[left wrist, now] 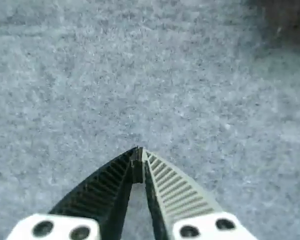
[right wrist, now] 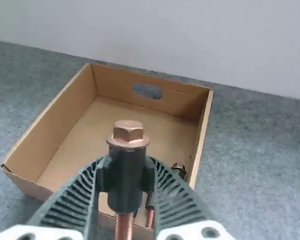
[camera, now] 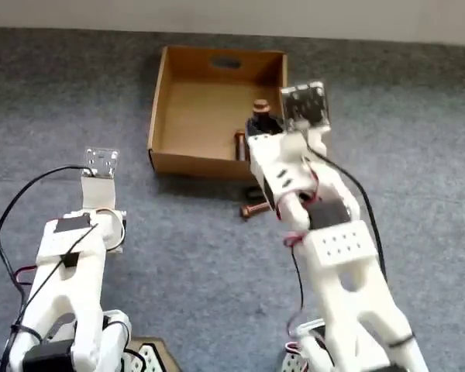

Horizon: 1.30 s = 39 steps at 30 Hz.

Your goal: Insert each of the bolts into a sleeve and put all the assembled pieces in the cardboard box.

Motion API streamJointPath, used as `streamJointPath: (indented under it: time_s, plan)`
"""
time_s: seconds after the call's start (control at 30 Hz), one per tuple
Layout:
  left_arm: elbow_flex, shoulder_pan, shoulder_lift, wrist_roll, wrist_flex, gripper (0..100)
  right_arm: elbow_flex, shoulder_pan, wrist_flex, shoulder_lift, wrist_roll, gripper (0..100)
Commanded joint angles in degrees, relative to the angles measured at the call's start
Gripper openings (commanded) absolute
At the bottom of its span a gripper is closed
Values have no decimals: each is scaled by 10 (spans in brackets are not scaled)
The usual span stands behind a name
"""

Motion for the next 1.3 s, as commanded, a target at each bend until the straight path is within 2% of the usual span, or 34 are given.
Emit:
streamJointPath:
  time_s: [0.0, 0.1, 0.27, 0.3, 0.6, 0.83, 1.27]
  plan:
    - [-1, 10, 2, 32, -8, 9, -116, -15, 1, 108, 1, 6]
    - [-1, 9, 2, 33, -8, 9, -163, -29, 1, 188, -5, 6]
    - [-1, 9, 2, 34, -8, 9, -229, -30, 0, 288, -122, 6]
    - [-1, 9, 3, 34, -8, 9, -240, -30, 0, 305, -126, 6]
    - [-1, 9, 3, 34, -8, 9, -313, -32, -1, 398, -79, 6]
    - [-1, 9, 3, 34, -8, 9, -331, -32, -45, 442, -82, 6]
    - [-1, 9, 3, 34, -8, 9, -404, -51, -43, 567, -80, 6]
